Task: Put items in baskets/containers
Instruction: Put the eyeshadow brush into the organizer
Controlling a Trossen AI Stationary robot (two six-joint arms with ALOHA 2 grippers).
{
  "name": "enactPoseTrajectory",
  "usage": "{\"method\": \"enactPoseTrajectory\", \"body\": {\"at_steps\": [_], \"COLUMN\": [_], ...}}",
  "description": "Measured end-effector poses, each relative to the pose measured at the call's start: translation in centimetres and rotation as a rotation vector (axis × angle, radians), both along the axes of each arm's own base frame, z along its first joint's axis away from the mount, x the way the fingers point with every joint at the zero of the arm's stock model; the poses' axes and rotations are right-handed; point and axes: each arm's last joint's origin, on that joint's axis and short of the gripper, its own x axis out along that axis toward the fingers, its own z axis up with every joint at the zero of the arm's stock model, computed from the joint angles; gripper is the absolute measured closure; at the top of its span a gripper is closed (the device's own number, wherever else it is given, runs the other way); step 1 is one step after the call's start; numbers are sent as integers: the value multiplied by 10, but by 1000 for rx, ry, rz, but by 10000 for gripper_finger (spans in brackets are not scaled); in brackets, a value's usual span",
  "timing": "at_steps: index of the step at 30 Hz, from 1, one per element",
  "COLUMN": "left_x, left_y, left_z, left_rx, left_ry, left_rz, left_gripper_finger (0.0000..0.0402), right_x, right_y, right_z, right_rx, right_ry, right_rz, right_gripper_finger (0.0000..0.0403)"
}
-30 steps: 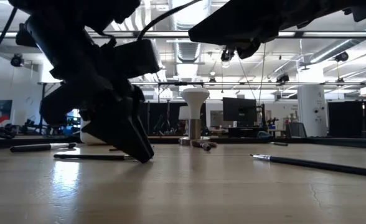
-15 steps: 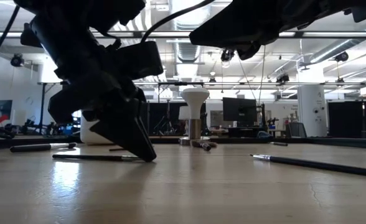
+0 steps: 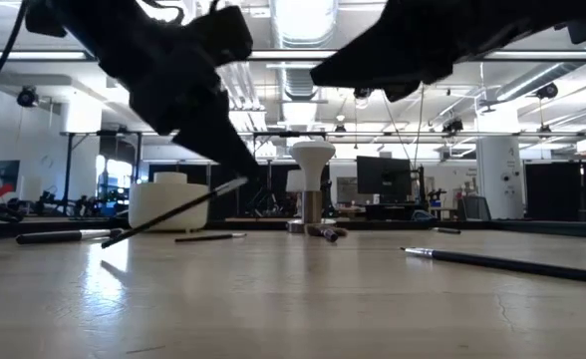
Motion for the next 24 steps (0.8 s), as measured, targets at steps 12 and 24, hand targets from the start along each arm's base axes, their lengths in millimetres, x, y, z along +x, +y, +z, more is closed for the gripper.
{"method": "enactPoseTrajectory", "body": {"at_steps": [12,24], "left_x": [-13,-23], "left_y": [6,8], "left_z": [38,40], "left_rx": [-62,-95], "left_ry": [-518,-739], "left_rz": [-39,-94], "left_gripper_finger": [401,401], "right_x": [0,14], "right_y": [-17,-26], "right_z": [-19,-17], "right_rx": [72,148], "right_ry": [-39,-160], "right_rz": [-148,-148], "right_gripper_finger": [394,340]}}
